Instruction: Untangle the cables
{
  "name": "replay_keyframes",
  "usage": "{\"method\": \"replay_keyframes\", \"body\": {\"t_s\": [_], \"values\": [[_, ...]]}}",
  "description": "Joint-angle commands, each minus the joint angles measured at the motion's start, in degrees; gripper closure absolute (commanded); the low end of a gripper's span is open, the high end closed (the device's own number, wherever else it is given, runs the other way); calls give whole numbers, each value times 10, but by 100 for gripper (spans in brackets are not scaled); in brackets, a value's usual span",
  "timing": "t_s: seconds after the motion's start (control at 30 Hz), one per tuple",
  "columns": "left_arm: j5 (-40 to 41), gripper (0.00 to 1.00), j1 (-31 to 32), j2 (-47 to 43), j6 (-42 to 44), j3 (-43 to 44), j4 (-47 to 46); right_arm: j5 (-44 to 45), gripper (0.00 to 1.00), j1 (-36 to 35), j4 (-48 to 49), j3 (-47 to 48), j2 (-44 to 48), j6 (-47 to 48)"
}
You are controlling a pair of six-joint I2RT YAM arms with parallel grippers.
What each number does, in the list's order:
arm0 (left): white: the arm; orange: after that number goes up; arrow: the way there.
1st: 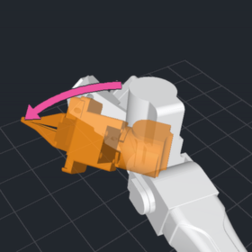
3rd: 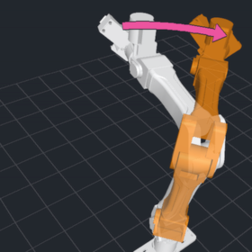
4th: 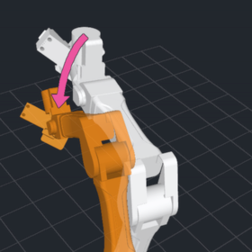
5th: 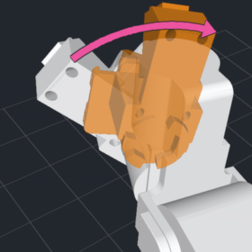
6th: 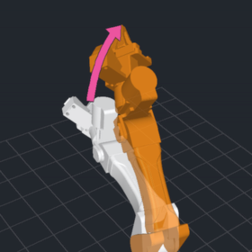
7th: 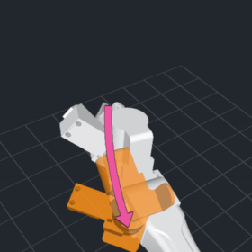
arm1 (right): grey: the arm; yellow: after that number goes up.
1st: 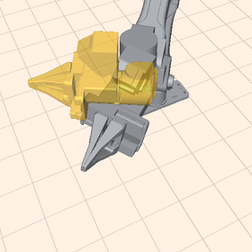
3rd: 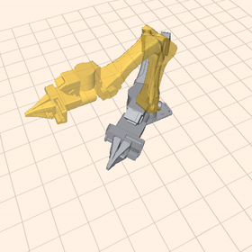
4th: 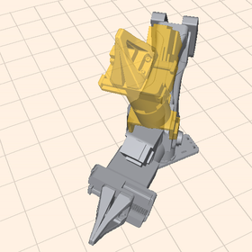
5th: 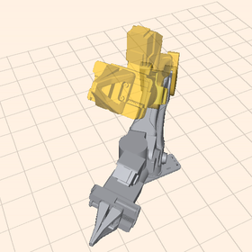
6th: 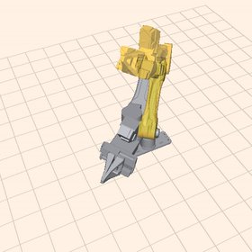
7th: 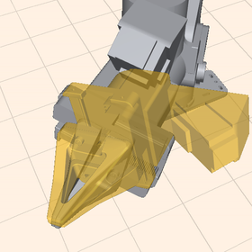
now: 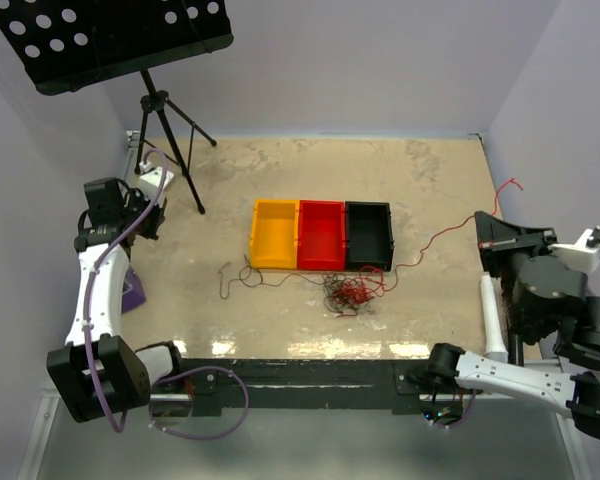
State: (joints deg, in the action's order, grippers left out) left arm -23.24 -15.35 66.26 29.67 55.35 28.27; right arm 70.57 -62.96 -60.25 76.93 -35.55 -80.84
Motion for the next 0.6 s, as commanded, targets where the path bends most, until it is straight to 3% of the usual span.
{"method": "replay_keyframes", "body": {"t_s": [0.0, 0.1, 0.27, 0.4, 0.57], "values": [[-111, 99, 0, -3, 54, 15, 67, 31, 100, -1, 81, 17, 2, 120], [-163, 85, 58, -10, 82, 35, 126, -13, 100, -1, 130, -23, 10, 147], [-128, 61, 294, -39, 44, 15, 104, -55, 100, -1, 132, -63, 0, 116], [-60, 54, 457, 6, 14, -1, 79, -71, 100, -1, 132, -67, -4, 109], [-16, 47, 578, 95, -36, 1, 28, -70, 100, -1, 116, -63, -8, 101]]}}
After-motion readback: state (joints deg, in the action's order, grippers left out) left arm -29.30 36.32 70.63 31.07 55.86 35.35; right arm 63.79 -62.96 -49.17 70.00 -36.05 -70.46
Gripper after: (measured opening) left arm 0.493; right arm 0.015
